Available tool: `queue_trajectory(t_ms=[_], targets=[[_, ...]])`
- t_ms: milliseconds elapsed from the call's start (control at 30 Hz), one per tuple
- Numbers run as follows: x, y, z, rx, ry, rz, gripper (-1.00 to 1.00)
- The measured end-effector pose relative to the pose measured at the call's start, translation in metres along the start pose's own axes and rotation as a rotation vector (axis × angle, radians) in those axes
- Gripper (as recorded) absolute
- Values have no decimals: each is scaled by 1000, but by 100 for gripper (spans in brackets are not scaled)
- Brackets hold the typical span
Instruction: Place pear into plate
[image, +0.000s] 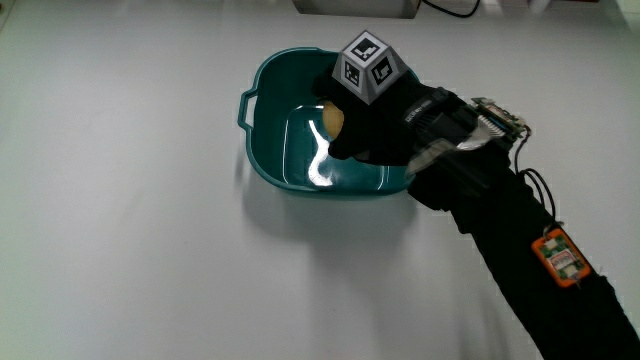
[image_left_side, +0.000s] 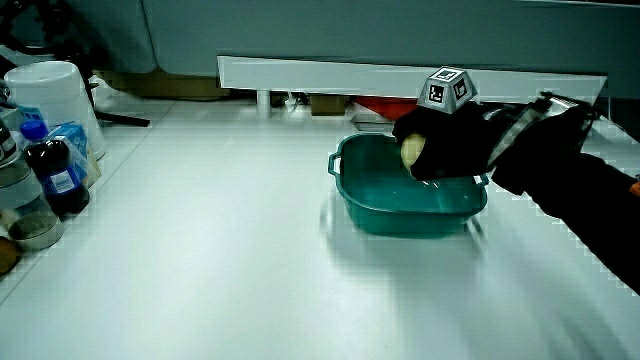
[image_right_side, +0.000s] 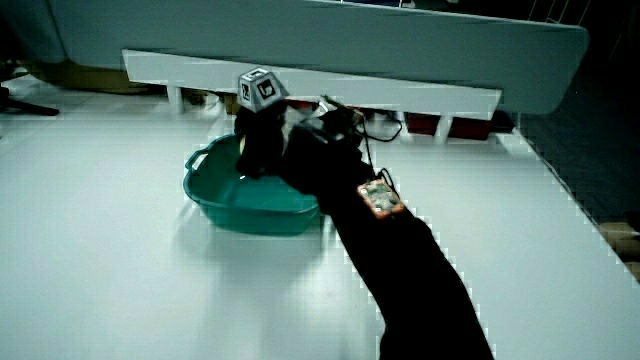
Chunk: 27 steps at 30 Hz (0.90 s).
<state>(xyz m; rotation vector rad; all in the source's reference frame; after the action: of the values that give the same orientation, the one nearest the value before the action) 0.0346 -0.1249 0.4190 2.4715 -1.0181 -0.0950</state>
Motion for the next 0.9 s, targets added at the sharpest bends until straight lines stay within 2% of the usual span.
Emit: queue_trajectory(t_ms=[100, 167, 333, 433, 667, 833, 867, 900], targets=[[-1, 7, -6, -8, -10, -14, 0], [-1, 13, -16, -38, -9, -22, 0], [-1, 25, -40, -76, 26, -47, 0], [-1, 35, -59, -131, 49, -66, 0], [-2, 45, -86, -179, 90, -84, 0], [-4, 51, -102, -222, 73, -98, 0], [-3, 53, -109, -243, 85, -97, 0], [-3, 51, -109, -228, 76, -108, 0]])
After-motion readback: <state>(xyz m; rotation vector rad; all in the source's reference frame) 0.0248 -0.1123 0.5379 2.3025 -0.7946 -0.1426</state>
